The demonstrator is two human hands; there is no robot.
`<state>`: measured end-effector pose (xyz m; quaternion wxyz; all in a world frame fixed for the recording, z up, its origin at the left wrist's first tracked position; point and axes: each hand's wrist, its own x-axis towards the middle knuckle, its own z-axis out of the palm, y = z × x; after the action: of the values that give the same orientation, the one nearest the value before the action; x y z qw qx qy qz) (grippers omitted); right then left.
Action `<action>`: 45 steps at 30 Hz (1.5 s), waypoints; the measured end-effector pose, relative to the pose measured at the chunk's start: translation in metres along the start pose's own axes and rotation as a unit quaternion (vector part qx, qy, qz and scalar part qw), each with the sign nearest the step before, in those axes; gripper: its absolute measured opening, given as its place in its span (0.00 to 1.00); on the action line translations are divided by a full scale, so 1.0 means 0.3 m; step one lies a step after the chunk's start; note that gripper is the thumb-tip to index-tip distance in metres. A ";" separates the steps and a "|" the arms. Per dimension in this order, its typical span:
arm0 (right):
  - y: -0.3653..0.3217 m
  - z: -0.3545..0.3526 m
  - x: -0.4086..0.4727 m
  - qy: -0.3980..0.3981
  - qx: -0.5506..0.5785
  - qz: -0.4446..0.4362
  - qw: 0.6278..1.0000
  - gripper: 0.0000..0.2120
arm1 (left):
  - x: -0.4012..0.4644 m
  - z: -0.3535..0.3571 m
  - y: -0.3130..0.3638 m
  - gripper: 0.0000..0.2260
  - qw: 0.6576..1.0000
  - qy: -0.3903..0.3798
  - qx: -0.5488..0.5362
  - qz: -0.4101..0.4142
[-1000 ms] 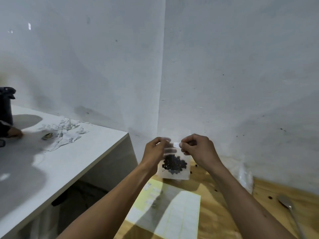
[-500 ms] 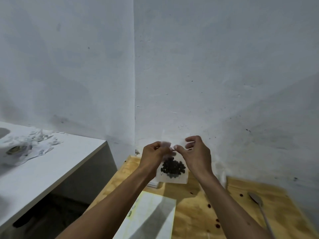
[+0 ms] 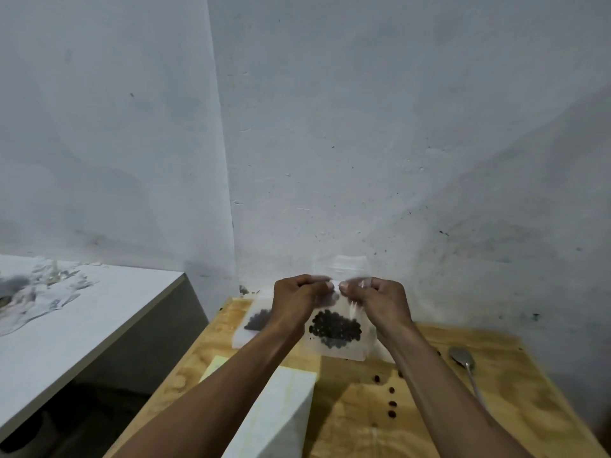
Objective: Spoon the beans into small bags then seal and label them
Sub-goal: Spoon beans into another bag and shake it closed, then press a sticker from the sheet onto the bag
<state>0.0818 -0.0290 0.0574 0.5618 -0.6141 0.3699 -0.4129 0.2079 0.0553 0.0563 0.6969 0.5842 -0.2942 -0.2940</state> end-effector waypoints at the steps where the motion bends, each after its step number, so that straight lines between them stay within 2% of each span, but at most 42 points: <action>1: 0.006 -0.017 0.001 0.008 -0.002 0.001 1.000 0.02 | -0.001 0.023 -0.004 0.04 1.000 0.001 -0.001 -0.003; 3: 0.011 -0.070 -0.001 0.013 -0.003 0.006 1.000 0.02 | -0.001 0.082 -0.016 0.04 1.000 -0.002 -0.005 -0.013; 6: 0.019 -0.210 -0.014 -0.034 -0.049 0.036 0.998 0.08 | 0.011 0.200 -0.041 0.04 0.999 -0.014 -0.031 -0.041; 8: 0.044 -0.327 -0.025 -0.033 -0.067 0.055 0.996 0.09 | 0.012 0.299 -0.076 0.04 0.997 -0.039 -0.039 -0.061; 10: 0.084 -0.447 -0.025 0.025 -0.056 0.066 0.996 0.13 | 0.001 0.411 -0.141 0.11 0.995 -0.071 0.048 -0.060; 12: 0.118 -0.563 -0.030 0.099 -0.084 0.072 0.989 0.15 | -0.037 0.518 -0.203 0.28 0.983 -0.122 0.121 -0.063; 13: 0.134 -0.617 -0.034 0.130 -0.114 0.074 0.982 0.17 | -0.056 0.566 -0.234 0.32 0.977 -0.155 0.130 -0.068; 15: 0.161 -0.711 -0.047 0.176 -0.174 0.080 0.966 0.24 | -0.089 0.651 -0.287 0.32 0.967 -0.202 0.138 -0.068; 18: 0.213 -0.812 -0.063 0.210 -0.234 0.068 0.947 0.33 | -0.114 0.756 -0.349 0.32 0.960 -0.214 0.174 -0.038; 22: 0.296 -0.871 -0.047 0.215 -0.268 0.075 0.936 0.33 | -0.152 0.832 -0.393 0.35 0.949 -0.213 0.231 0.012; 24: 0.343 -0.881 -0.037 0.192 -0.285 0.086 0.935 0.30 | -0.165 0.830 -0.418 0.32 0.918 -0.212 0.322 0.095; 28: 0.437 -0.883 -0.056 0.151 -0.399 0.014 0.905 0.21 | -0.155 0.788 -0.488 0.23 0.768 -0.291 0.502 0.272; 30: 0.462 -0.886 -0.066 0.106 -0.442 -0.029 0.890 0.20 | -0.150 0.771 -0.515 0.19 0.706 -0.342 0.533 0.318; 32: 0.467 -0.889 -0.065 0.061 -0.460 -0.029 0.885 0.20 | -0.148 0.768 -0.532 0.22 0.665 -0.357 0.560 0.341; 35: 0.471 -0.892 -0.046 0.025 -0.485 -0.004 0.874 0.22 | -0.136 0.777 -0.521 0.31 0.632 -0.360 0.600 0.333; 37: 0.465 -0.895 -0.031 0.009 -0.498 0.015 0.867 0.23 | -0.130 0.785 -0.495 0.27 0.619 -0.373 0.622 0.300; 39: 0.464 -0.897 -0.024 -0.003 -0.498 0.027 0.867 0.23 | -0.135 0.795 -0.475 0.24 0.619 -0.386 0.627 0.275; 45: 0.460 -0.902 -0.018 -0.027 -0.499 0.043 0.865 0.24 | -0.146 0.800 -0.473 0.25 0.627 -0.380 0.629 0.256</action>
<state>-0.1687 -0.1411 -0.0730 0.2074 -0.8070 0.5370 -0.1319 -0.0110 -0.0861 -0.0520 0.0332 0.6177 -0.7846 -0.0429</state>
